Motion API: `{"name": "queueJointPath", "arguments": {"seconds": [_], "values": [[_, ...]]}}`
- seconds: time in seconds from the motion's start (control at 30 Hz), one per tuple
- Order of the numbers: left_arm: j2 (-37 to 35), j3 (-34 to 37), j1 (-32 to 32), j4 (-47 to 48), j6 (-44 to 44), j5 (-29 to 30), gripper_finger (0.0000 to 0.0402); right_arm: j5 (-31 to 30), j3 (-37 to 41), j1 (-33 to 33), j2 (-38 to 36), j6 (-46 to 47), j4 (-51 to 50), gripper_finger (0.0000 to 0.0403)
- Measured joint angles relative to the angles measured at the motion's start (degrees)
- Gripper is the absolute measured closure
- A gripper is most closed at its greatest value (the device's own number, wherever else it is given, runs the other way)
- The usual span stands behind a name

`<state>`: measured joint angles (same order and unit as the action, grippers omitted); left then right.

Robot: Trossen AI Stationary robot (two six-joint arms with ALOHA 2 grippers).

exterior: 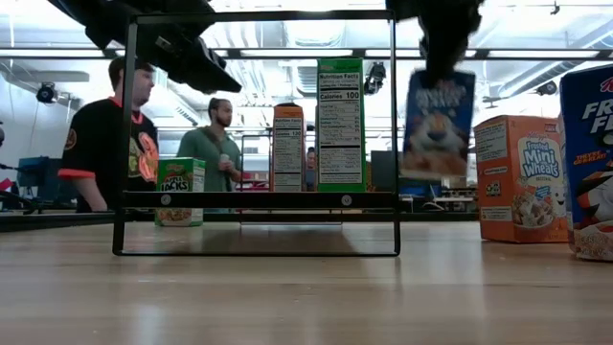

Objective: Stack cereal on shelf
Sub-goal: Put the top blue cereal box on the shelf aligned with the other blue cereal box

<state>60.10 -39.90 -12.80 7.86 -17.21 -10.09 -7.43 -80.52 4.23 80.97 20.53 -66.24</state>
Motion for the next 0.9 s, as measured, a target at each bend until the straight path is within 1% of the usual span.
{"name": "queueJointPath", "arguments": {"seconds": [0.17, 0.33, 0.43, 0.57, 0.67, 0.8, 0.9], "values": [[-2.2, 0.21, 0.0, 0.12, 1.0, 0.01, 0.0401, -0.14, -7.07, -0.02, -0.35, -0.05, -1.88, 0.0267], [-4.47, 0.24, 0.0, 0.31, 1.2, 0.0, 0.0401, -0.91, -15.8, -0.04, -0.33, -0.13, -4.67, 0.0267], [-5.98, 0.24, 0.0, 0.31, 1.18, 0.1, 0.0401, -3.26, -20.76, -0.04, -0.26, -0.84, -4.47, 0.0267], [-7.77, 0.26, -0.02, 0.31, -0.51, 0.64, 0.0401, -8.7, -26.5, -0.43, 0.27, -3.3, -3.69, 0.0267], [-8.79, 0.26, -0.02, 0.29, -1.52, 3.01, 0.0401, -11.05, -29.96, -1.2, 1.52, -5.78, -2.14, 0.0267], [-9.79, 0.29, -0.07, 0.31, -2.0, 7.13, 0.0401, -11.17, -33.97, -2.58, 4.15, -9.93, 0.46, 0.0267], [-10.42, 0.29, -0.07, 0.44, -2.01, 8.16, 0.0401, -11.07, -36.45, -3.97, 6.83, -12.68, 1.43, 0.0267]]}}
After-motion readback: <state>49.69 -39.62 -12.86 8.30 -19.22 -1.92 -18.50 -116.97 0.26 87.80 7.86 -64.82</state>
